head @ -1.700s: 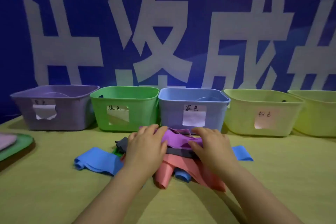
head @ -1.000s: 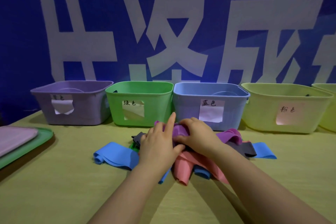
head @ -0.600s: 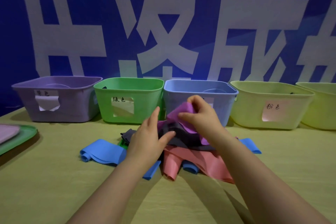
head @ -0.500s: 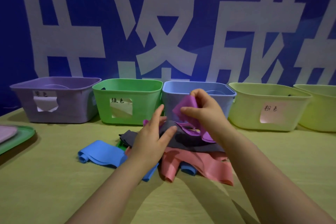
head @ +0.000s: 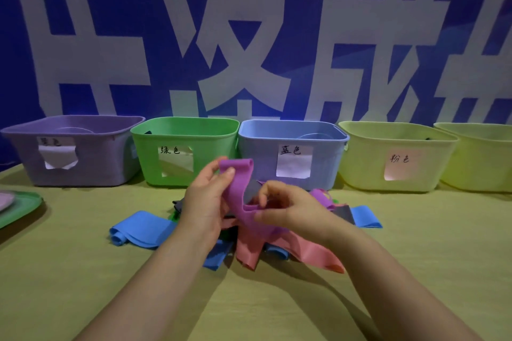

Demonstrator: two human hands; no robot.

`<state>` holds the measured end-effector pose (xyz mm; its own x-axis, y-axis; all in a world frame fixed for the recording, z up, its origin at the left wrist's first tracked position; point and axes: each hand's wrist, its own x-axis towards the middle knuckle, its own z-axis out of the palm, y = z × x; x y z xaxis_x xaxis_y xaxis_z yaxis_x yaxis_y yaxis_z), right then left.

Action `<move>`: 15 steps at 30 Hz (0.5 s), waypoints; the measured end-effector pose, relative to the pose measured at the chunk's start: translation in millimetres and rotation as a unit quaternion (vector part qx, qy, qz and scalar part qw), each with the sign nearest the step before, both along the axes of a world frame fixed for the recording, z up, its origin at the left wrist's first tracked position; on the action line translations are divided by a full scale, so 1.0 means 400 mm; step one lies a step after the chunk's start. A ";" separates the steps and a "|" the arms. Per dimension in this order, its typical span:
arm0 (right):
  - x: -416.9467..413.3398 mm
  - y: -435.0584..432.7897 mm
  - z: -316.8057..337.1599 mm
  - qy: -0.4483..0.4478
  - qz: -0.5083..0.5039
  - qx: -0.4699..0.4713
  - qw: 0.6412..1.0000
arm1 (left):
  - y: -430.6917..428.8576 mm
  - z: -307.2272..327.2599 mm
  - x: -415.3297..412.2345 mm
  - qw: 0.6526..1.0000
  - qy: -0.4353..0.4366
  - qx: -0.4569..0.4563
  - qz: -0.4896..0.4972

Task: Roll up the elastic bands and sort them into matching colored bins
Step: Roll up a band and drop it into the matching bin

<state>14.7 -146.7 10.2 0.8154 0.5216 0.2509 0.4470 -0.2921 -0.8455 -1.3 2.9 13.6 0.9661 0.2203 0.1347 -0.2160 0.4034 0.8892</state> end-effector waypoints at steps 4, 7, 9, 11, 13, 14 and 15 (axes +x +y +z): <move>-0.003 -0.004 0.015 0.029 -0.025 0.143 0.989 | -0.023 -0.010 -0.009 0.996 -0.033 0.087 0.006; -0.018 0.000 0.031 -0.016 -0.076 0.147 0.986 | -0.047 -0.014 -0.019 0.990 -0.064 0.121 -0.018; -0.025 0.001 0.041 -0.057 -0.108 0.134 0.983 | -0.059 -0.015 -0.028 0.987 -0.074 0.137 -0.033; -0.025 -0.001 0.044 -0.074 -0.116 0.128 0.982 | -0.065 -0.015 -0.032 0.986 -0.079 0.138 -0.042; -0.024 -0.004 0.047 -0.073 -0.118 0.131 0.982 | -0.063 -0.011 -0.036 0.986 -0.078 0.135 -0.053; -0.023 -0.005 0.048 -0.071 -0.120 0.138 0.981 | -0.061 -0.009 -0.039 0.987 -0.077 0.128 -0.061; -0.023 -0.005 0.049 -0.070 -0.124 0.145 0.979 | -0.060 -0.007 -0.041 0.988 -0.076 0.118 -0.069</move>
